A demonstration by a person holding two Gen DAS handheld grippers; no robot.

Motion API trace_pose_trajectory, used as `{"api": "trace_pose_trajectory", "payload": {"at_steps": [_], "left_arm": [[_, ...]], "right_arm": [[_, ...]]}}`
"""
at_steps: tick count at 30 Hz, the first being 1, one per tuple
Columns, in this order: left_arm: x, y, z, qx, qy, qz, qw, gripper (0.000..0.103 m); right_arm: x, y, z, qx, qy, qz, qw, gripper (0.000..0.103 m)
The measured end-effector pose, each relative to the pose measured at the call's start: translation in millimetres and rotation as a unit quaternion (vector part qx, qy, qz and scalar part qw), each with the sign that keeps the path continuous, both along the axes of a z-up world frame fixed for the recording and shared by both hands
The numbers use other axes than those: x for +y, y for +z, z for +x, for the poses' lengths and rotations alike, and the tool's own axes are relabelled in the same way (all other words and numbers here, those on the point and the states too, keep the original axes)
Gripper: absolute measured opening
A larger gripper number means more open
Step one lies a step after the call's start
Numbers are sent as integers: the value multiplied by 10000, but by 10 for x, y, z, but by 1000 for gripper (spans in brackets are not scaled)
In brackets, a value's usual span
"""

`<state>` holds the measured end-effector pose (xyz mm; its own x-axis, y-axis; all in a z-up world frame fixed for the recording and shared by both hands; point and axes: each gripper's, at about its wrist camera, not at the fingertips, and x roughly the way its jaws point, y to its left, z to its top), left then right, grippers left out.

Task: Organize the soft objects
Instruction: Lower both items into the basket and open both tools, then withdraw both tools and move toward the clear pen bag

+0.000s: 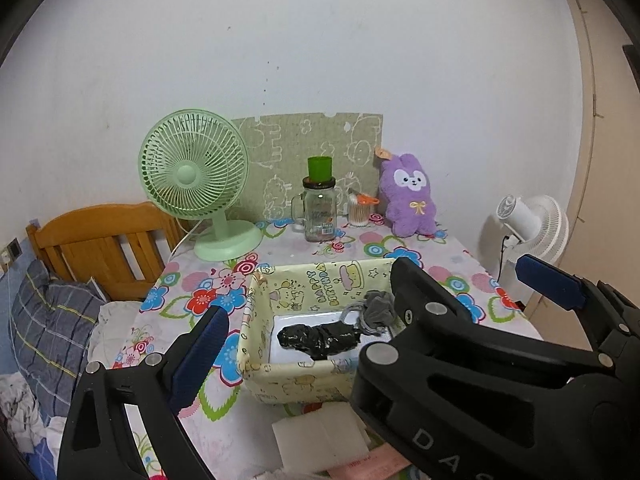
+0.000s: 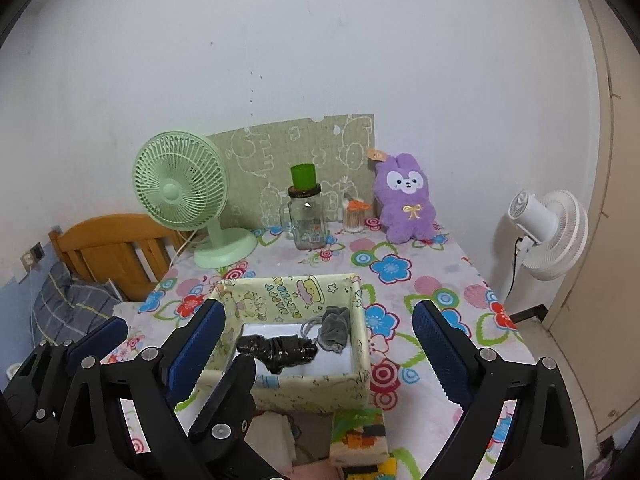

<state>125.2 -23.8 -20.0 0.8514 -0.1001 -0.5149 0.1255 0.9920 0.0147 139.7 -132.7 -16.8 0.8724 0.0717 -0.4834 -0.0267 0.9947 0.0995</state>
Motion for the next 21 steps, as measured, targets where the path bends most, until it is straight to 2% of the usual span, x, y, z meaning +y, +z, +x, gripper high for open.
{"api": "trace_pose_trajectory", "payload": {"at_steps": [21], "left_arm": [[-45,97,-724,-362,-51,-95,9993,97]], "right_arm": [[-50,113,-746,-301,43,-76,9995,97]]}}
